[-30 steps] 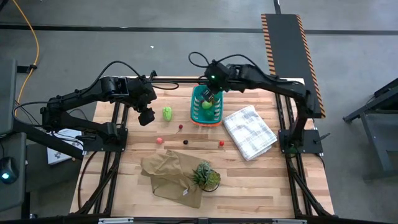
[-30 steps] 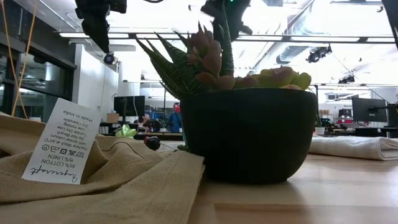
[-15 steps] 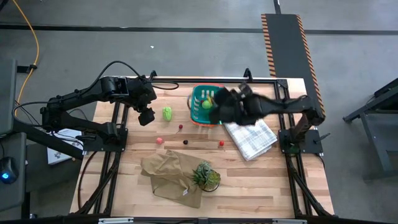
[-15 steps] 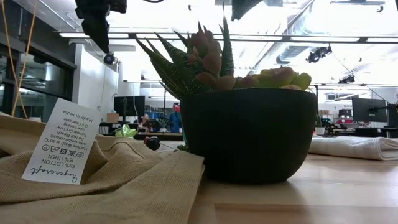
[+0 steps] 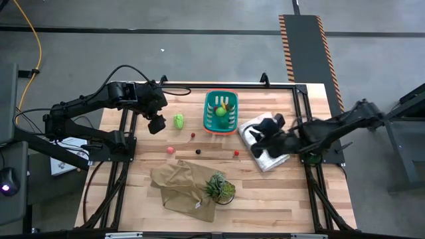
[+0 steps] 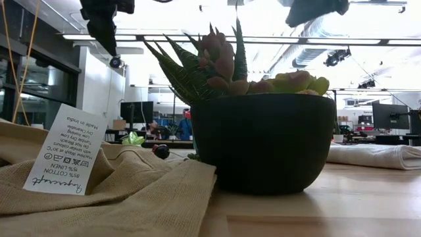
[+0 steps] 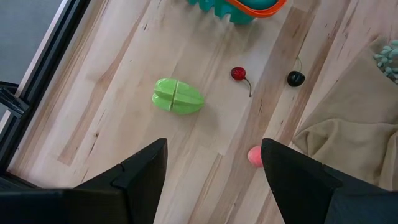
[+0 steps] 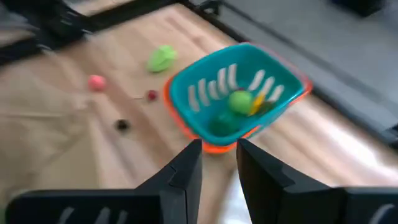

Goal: Pick and placing Produce into tupperware
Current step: Put the red cherry into the green basket

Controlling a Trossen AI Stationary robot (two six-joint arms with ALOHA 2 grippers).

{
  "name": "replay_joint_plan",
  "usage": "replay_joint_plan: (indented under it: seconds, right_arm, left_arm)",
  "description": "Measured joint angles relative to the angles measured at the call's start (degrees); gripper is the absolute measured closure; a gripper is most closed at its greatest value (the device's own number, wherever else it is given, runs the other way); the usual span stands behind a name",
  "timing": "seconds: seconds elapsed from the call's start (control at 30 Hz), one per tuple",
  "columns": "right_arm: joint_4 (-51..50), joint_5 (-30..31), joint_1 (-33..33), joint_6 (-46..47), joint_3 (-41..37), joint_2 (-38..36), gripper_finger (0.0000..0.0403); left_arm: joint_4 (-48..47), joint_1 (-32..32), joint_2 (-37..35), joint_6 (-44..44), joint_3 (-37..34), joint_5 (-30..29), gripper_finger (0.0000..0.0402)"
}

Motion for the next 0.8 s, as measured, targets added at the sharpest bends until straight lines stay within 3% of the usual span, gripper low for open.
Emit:
replay_joint_plan:
  seconds: [0.17, 0.27, 0.4, 0.57, 0.8]
  right_arm:
    - [15.9, -5.8, 1.4, -0.7, -10.6, -9.3, 0.0311]
    - [27.7, -5.1, 4.9, -3.2, -16.7, -11.1, 0.0311]
    - [36.1, -1.5, 8.8, -1.0, -23.4, -9.8, 0.0311]
    - [39.6, 3.7, 13.3, 3.0, -27.7, -5.8, 0.0311]
    - [38.6, 15.0, 17.9, -0.2, -24.2, 2.1, 0.0325]
  left_arm:
    - [0.5, 0.0, 0.0, 0.0, 0.0, 0.0, 0.0153]
    - [0.5, 0.0, 0.0, 0.0, 0.0, 0.0, 0.0153]
    - [0.5, 0.0, 0.0, 0.0, 0.0, 0.0, 0.0153]
    - [0.5, 0.0, 0.0, 0.0, 0.0, 0.0, 0.0153]
    - [0.6, 0.0, 0.0, 0.0, 0.0, 0.0, 0.0153]
